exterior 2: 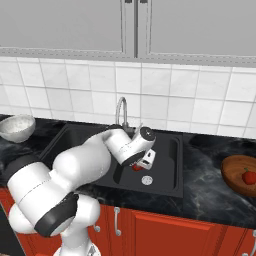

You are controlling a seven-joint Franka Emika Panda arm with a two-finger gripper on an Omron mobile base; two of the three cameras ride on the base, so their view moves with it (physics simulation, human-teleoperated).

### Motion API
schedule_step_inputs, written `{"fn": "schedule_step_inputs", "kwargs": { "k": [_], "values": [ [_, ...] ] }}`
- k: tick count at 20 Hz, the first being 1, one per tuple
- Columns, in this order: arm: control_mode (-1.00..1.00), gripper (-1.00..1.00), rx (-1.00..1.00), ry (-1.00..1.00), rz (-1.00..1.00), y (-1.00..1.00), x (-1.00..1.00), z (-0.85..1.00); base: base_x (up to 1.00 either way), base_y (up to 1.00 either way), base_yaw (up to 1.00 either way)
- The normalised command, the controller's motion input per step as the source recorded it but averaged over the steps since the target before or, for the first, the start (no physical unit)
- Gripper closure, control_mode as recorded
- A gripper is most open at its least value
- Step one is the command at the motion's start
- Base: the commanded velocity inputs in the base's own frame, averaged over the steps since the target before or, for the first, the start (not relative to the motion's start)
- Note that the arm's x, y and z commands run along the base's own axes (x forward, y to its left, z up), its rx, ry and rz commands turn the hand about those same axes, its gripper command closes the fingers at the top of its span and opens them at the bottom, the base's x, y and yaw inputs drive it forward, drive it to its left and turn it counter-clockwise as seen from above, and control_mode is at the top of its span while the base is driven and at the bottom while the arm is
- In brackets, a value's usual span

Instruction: Pick the bell peppers from the sink and place them in one bowl. Place the pear in the other bowl. Then turn off the sink faucet.

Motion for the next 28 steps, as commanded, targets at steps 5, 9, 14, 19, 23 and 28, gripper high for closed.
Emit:
{"fn": "schedule_step_inputs", "kwargs": {
  "k": [5, 9, 14, 19, 23, 28],
  "values": [
    [-1.0, -1.0, 0.02, 0.0, -0.02, -0.01, 0.26, -0.14, 0.0, 0.0, 0.0],
    [-1.0, -1.0, 0.01, 0.0, -0.01, -0.01, 0.19, -0.13, 0.0, 0.0, 0.0],
    [-1.0, -1.0, 0.01, 0.0, -0.01, -0.09, 0.17, -0.16, 0.0, 0.0, 0.0],
    [-1.0, -1.0, 0.01, 0.0, 0.0, -0.16, 0.19, -0.23, 0.0, 0.0, 0.0],
    [-1.0, -1.0, 0.01, 0.0, 0.0, -0.12, 0.21, -0.24, 0.0, 0.0, 0.0],
    [-1.0, -1.0, 0.0, 0.0, 0.0, -0.03, 0.25, -0.3, 0.0, 0.0, 0.0]
  ]
}}
